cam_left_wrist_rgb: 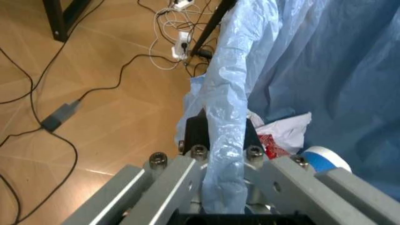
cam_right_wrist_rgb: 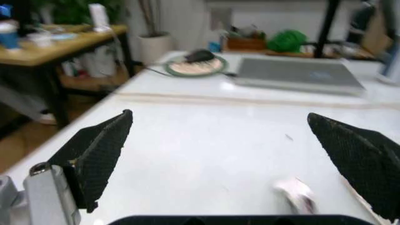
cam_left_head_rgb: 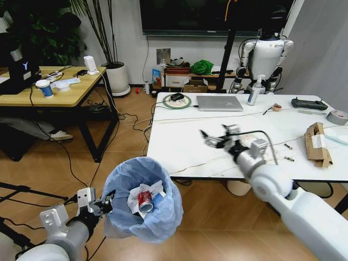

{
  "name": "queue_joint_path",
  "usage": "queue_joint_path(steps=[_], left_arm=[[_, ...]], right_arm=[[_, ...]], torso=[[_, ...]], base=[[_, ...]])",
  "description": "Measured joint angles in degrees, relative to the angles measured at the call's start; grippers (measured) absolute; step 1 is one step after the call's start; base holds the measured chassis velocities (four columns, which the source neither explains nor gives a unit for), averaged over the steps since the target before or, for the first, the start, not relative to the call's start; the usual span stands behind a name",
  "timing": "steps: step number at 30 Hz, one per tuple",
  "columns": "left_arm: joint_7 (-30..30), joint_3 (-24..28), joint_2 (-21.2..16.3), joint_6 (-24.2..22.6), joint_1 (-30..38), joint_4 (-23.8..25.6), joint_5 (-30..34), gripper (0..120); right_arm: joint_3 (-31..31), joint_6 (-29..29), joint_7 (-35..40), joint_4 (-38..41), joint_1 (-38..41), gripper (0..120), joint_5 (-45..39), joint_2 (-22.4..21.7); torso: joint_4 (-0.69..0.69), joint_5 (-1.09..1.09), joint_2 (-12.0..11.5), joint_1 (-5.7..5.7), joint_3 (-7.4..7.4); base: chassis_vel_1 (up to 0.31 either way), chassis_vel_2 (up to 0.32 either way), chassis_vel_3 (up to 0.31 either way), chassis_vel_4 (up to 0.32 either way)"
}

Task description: Pick up the trash bin and place the trash from the table into it.

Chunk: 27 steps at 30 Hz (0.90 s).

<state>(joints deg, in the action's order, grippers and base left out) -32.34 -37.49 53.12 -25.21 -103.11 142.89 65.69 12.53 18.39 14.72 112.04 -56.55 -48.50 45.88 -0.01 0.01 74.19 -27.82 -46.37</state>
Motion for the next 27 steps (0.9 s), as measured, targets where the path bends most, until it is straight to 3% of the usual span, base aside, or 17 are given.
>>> queue_joint_path(steps=[2, 9, 21, 27], left_arm=[[0.07, 0.73, -0.44, 0.00, 1.34, -0.66, 0.00, 0], [0.13, 0.88, -0.80, 0.00, 1.57, -0.83, 0.16, 0], [0.20, 0.16, -0.82, 0.02, 0.55, -0.53, 0.16, 0], [0.20, -0.05, -0.79, 0.06, 0.66, -0.61, 0.41, 0]], right_arm=[[6.21, 4.50, 1.61, 0.09, -8.40, 100, -1.16, -0.22], [7.31, 5.64, 1.40, -0.39, -17.60, 100, 0.38, -1.04], [4.76, 4.91, 0.33, -4.83, -12.12, 91, -0.08, 1.59], [3.78, 4.33, -1.14, -6.33, -10.96, 70, -0.10, 1.54]], torso=[[-0.01, 0.01, 0.00, 0.00, 0.01], [-0.01, 0.01, 0.00, 0.01, 0.01], [0.02, -0.02, 0.00, 0.01, 0.01], [0.01, -0.01, 0.00, 0.01, 0.00]], base=[[0.000, 0.000, 0.000, 0.000], [0.000, 0.000, 0.000, 0.000], [0.000, 0.000, 0.000, 0.000], [0.000, 0.000, 0.000, 0.000]])
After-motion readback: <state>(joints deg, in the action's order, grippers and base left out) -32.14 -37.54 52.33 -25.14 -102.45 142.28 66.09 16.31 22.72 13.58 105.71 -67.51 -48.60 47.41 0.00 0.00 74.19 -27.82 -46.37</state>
